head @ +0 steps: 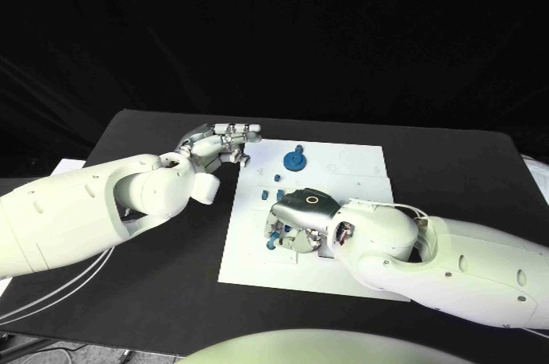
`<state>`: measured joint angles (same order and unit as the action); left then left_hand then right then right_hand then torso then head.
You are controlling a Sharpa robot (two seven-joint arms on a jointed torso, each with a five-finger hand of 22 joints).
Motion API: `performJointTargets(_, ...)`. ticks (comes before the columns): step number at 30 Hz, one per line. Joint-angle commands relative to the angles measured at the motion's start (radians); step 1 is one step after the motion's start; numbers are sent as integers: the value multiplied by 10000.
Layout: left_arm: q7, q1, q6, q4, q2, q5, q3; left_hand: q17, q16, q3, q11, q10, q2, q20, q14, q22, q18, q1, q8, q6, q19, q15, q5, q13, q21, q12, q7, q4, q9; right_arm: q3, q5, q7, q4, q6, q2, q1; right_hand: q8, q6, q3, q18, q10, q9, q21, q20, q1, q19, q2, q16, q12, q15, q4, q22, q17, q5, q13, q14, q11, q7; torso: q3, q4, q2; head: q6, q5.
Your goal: Assemble the parts on the task board
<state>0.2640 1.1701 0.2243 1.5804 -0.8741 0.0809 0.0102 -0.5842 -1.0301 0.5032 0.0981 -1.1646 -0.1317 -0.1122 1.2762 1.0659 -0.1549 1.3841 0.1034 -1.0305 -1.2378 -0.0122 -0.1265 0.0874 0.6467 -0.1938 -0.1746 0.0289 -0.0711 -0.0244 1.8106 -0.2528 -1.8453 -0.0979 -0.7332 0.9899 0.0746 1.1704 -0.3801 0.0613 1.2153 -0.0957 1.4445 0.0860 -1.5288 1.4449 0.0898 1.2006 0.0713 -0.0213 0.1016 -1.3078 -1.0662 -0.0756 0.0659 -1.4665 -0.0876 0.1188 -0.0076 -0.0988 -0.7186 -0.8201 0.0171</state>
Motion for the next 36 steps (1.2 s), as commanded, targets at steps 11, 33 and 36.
performJointTargets(11,22,0,-198,38,-10,-30,-6,10,52,-72,8,66,79,17,-62,-18,-162,5,37,20,57,13,-19,17,-42,-65,-52,-4,16,55,255,-110,28,575,63,-44,-150,-595,15,-82,-300,119,-141,121,735,-134,429,-120,-117,177,63,-691,190,-324,-53,-173,96,166,-6,7,5,-36,-8)
performJointTargets(33,-5,-1,-233,25,-38,-33,-5,10,52,-74,8,67,80,17,-63,-19,-162,4,37,20,57,12,-19,17,-44,-67,-52,-4,16,13,-322,409,-298,-1903,-652,-82,-88,-1854,1614,19,-2068,273,-427,433,1136,-365,392,-422,64,454,93,-335,682,-647,-3,-65,-247,235,7,17,11,1,-131)
performJointTargets(36,-13,-1,-240,21,-52,-33,-4,10,52,-74,8,67,80,17,-63,-19,-162,4,37,20,57,12,-19,17,-44,-67,-52,-4,16,-92,-1090,286,-557,-2041,-1245,-12,-74,-1732,1722,49,-1707,262,-511,390,1135,-435,336,-542,244,389,124,-228,843,-633,22,-29,-157,294,-4,15,23,44,-238)
